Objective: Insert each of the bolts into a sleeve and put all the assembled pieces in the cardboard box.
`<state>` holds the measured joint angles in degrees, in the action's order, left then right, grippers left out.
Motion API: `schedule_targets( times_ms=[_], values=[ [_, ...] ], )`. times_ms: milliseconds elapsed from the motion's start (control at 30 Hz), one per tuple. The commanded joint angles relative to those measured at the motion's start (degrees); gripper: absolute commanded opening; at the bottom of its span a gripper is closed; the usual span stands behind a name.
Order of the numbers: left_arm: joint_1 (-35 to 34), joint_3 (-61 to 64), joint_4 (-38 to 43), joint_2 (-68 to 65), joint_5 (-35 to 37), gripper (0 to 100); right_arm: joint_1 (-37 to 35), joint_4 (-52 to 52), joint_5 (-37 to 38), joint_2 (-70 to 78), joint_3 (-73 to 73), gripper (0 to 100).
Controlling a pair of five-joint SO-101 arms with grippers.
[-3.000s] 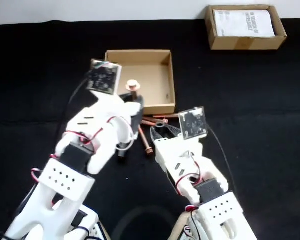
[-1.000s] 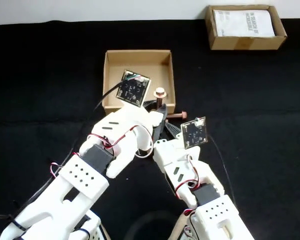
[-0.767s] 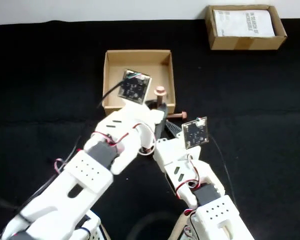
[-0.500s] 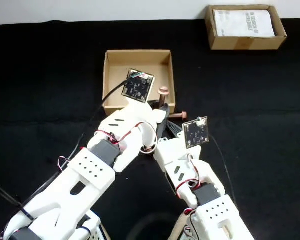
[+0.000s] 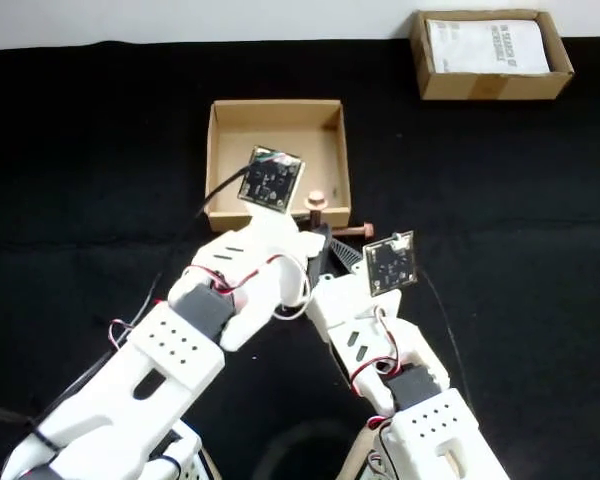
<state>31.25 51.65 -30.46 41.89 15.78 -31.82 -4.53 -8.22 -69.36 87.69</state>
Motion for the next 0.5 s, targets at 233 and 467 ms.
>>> schedule_targets(
  times_ms=[233,467],
  values=[
    [5.67,-0.75,-19.16,11.91,-0.35,33,1.80,-4.79,-0.26,-1.01,-7.34,0.8],
    [2.42,-0.75,-26.37,22.46,-4.48,29,4.79,-6.20,-0.62,-0.75,-8.75,0.8]
  ],
)
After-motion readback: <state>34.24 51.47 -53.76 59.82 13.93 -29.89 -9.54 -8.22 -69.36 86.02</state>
